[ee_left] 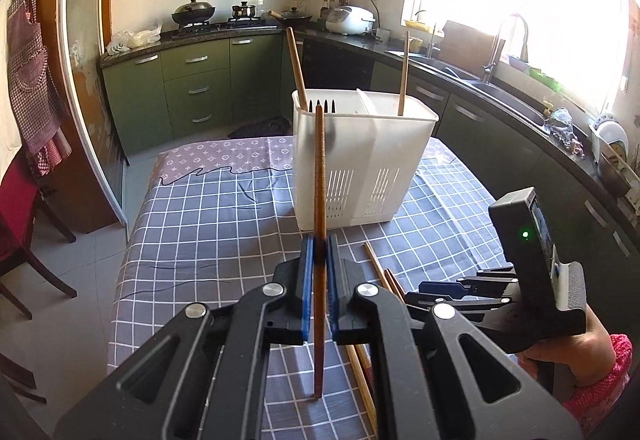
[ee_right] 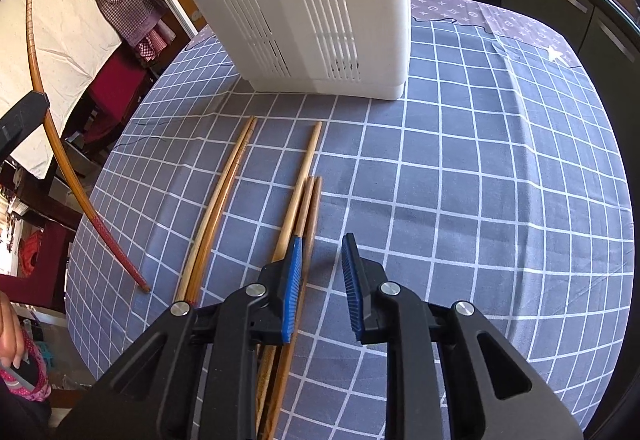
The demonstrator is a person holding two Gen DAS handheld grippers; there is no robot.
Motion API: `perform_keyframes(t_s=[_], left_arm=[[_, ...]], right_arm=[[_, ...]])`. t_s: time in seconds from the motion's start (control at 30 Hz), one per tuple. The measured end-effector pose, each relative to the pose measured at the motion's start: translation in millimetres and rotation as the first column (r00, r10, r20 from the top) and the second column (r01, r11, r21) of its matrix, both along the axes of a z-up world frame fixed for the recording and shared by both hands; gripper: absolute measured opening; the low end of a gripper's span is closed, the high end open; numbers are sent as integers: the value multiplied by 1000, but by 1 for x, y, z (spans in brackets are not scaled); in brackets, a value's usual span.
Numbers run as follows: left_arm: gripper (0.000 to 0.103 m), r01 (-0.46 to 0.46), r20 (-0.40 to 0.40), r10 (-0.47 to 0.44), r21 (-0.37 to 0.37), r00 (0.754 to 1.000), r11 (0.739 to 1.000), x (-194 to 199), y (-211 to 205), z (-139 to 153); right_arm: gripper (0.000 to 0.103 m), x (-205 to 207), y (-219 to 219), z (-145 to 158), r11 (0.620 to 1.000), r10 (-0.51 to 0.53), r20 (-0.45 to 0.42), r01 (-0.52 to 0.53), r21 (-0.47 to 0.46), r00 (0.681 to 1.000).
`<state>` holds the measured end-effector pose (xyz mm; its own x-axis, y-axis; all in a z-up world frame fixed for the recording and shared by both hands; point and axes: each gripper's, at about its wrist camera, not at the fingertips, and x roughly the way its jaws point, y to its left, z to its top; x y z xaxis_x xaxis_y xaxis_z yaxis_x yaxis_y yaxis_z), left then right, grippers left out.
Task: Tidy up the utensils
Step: 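Close the right tool on another wooden chopstick while the left tool holds its chopstick, then lift both chopsticks and lower them upright into the white caddy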
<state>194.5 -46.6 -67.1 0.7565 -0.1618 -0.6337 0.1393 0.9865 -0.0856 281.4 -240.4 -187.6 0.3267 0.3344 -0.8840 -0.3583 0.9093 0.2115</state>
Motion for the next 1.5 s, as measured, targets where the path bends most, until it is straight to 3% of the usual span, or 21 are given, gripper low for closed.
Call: perform_keyframes(t_s=[0.37,0.57,0.67,0.9,1.13,1.33,1.5], left_arm=[[7,3,-3,-3,-5,1000,1000,0,3,-1],[7,4,-3,-4,-4,1000,1000,0,2,-1],[7,4,-3,-4,-6,1000,1000,0,3,-1],[7,10,-1,-10,-3,1000,1000,-1,2,0],[7,9,3,-9,-5,1000,1000,-2,2,0],[7,10,12,-10,-7,1000,1000,-3,2,2],[7,13,23,-13,-5,1000,1000,-6,2,5]], right_arm=[[21,-1,7,1,996,7,22,-5,-90,1000],[16,3,14,0,991,-1,48,7,-131,999],[10,6,11,-1,991,-14,54,20,-132,998],[6,6,2,4,997,-47,70,51,-65,996],[6,-11,-24,65,996,-90,212,84,40,973],[6,-40,-37,121,989,-130,361,96,112,924],[6,-60,-49,146,982,-162,431,103,157,888]])
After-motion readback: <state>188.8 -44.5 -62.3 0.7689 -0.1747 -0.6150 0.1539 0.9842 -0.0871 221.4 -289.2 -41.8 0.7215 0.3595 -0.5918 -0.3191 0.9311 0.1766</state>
